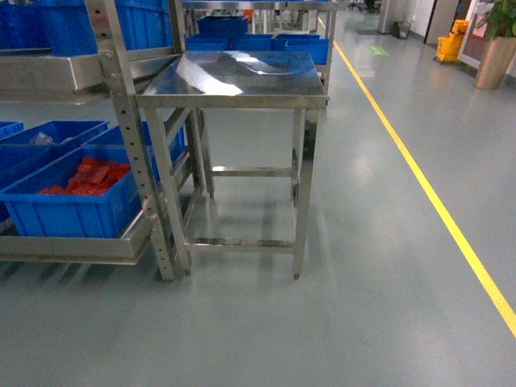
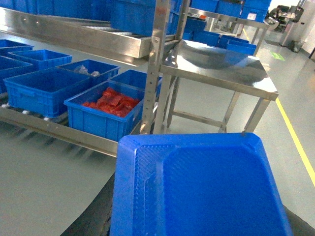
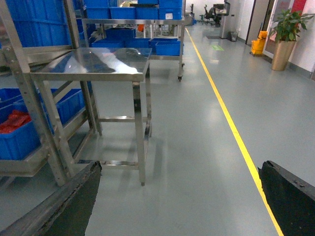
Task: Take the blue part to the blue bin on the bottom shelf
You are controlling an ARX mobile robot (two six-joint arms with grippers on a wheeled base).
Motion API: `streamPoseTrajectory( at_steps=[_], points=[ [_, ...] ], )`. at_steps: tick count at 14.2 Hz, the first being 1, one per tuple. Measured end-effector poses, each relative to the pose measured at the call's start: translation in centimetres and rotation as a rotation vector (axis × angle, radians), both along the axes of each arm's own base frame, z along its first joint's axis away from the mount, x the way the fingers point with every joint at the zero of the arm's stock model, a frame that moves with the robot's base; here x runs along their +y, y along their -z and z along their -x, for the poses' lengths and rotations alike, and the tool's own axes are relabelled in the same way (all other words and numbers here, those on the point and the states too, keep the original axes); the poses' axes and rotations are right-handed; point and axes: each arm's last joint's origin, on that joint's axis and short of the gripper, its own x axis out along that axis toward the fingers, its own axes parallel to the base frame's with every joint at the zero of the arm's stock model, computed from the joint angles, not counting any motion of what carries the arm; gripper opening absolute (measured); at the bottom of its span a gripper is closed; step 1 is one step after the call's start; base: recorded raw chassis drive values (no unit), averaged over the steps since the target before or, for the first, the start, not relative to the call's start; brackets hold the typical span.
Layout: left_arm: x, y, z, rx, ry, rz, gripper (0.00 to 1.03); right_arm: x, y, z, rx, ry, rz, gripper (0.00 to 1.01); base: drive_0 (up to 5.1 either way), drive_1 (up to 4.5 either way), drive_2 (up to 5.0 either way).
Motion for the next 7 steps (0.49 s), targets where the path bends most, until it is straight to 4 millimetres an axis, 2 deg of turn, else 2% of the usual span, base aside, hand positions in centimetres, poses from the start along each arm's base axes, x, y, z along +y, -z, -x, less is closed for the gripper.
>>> streamPoseTrajectory(
  at_steps=[7],
  points=[
    [-0.01, -0.02, -0.01, -0.002, 0.001, 0.001, 0.43, 0.0, 0.02, 0.0, 0.002, 0.0, 0.0, 0.98, 0.0, 4.13, -4.2]
  ],
)
